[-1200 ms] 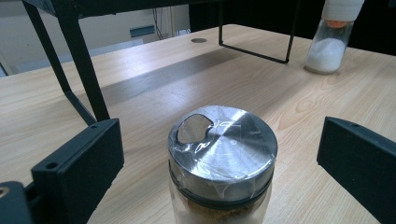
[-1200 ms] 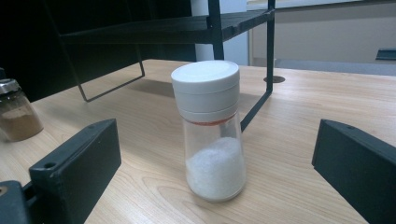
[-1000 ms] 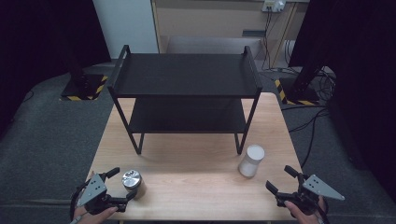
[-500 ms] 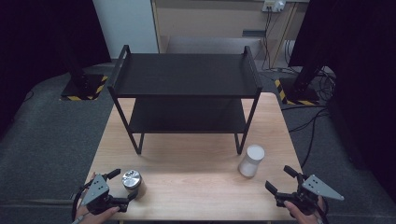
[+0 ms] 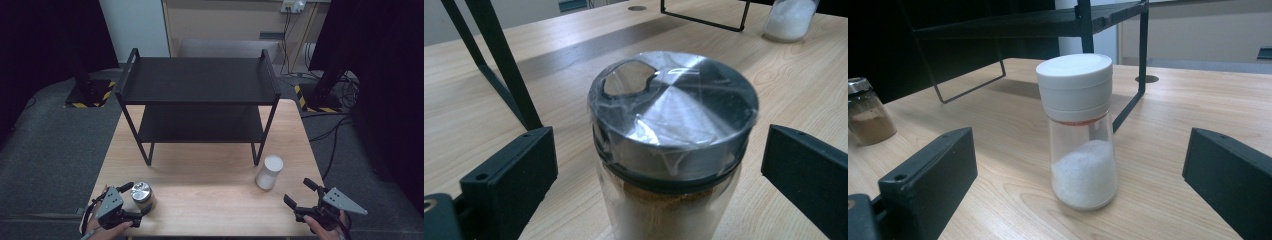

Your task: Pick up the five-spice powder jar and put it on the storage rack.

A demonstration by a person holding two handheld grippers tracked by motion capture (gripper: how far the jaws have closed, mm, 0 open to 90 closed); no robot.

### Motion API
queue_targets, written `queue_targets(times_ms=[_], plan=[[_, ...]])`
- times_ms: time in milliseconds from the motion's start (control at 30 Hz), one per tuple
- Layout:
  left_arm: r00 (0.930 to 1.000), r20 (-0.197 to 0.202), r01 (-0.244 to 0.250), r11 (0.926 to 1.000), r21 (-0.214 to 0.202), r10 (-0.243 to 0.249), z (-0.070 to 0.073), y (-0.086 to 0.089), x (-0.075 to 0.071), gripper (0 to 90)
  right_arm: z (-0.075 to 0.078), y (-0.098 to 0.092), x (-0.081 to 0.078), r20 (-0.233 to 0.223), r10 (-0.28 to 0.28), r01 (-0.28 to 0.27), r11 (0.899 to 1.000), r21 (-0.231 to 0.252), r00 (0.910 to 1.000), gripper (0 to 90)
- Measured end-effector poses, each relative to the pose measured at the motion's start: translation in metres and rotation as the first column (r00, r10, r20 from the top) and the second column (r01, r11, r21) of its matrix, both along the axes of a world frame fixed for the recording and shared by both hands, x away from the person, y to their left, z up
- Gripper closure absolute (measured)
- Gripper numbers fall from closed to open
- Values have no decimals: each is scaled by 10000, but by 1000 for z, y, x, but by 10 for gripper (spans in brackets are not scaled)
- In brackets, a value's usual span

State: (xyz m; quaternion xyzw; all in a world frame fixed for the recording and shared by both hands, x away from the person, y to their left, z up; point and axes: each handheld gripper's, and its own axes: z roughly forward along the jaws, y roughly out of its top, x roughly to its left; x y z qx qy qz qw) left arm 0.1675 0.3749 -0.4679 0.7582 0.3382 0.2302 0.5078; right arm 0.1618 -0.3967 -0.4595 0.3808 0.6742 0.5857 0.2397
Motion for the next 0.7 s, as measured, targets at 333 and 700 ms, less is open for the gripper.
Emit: queue_targets(times_ms=[333, 700], plan=[[9999, -158, 10, 10000, 33, -9, 0, -2, 3, 47, 0, 0, 0, -52, -8, 8, 10000, 2, 10000, 15], [9995, -318, 85, 10000, 14, -85, -1, -5, 7, 113, 0, -1, 0, -53, 14, -14, 10000, -11, 10000, 17]])
